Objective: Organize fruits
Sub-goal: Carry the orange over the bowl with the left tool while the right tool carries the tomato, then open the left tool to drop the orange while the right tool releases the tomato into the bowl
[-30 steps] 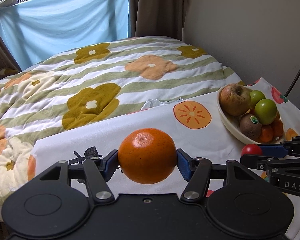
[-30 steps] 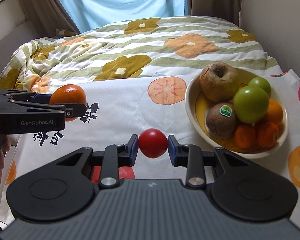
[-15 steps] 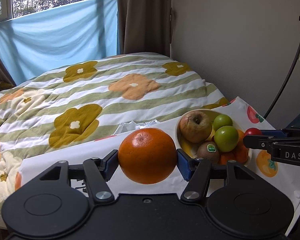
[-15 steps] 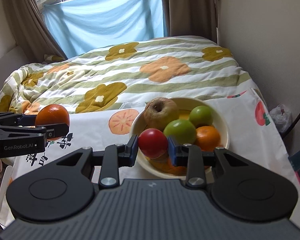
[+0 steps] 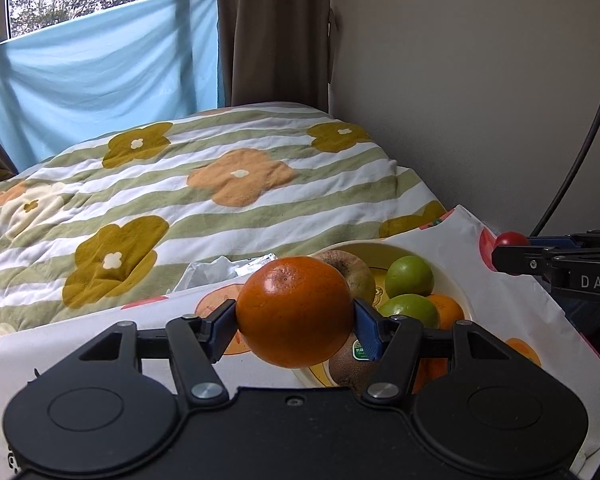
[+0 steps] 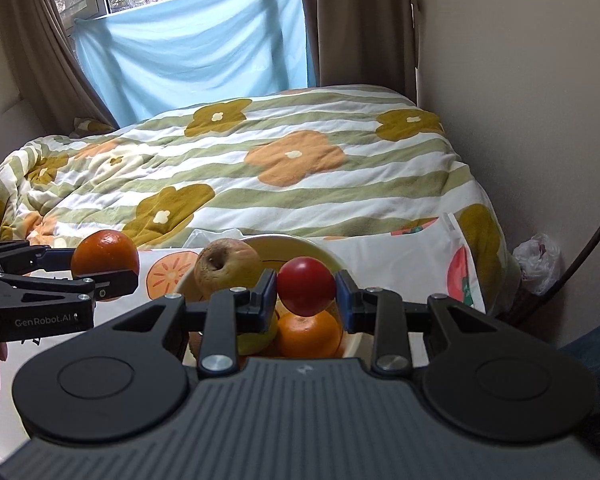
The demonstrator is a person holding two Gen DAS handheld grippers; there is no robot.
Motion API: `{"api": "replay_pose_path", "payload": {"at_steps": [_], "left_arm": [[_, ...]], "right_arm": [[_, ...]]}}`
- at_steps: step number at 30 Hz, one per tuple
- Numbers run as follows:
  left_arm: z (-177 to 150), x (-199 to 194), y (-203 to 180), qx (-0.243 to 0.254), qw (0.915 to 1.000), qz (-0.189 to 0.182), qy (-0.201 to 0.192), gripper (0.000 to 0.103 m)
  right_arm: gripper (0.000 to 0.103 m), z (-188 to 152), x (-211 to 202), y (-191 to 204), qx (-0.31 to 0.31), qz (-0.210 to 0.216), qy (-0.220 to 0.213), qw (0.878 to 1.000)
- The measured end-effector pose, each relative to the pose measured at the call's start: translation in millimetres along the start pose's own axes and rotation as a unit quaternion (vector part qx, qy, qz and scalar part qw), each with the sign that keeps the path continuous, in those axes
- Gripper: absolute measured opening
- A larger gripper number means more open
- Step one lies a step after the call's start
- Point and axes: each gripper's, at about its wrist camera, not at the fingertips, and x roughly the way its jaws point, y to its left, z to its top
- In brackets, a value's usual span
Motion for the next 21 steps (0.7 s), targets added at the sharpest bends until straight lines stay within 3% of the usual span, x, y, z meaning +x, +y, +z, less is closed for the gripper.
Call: {"api": "replay_pose_path", "payload": {"at_steps": [10,21], "left_arm": [[-13,48,-2,-0.037,0.9984,0.021,0.038,0.065],[-19,59,4,-0.069,0.9969,0.006,0.038,0.068]], "right_arm": [[0.046,-2,31,-17,-0.011,0.027,0.023,0.999],[0.046,-4,41,-19,-0.010,0.039,0.029,0.999]]}}
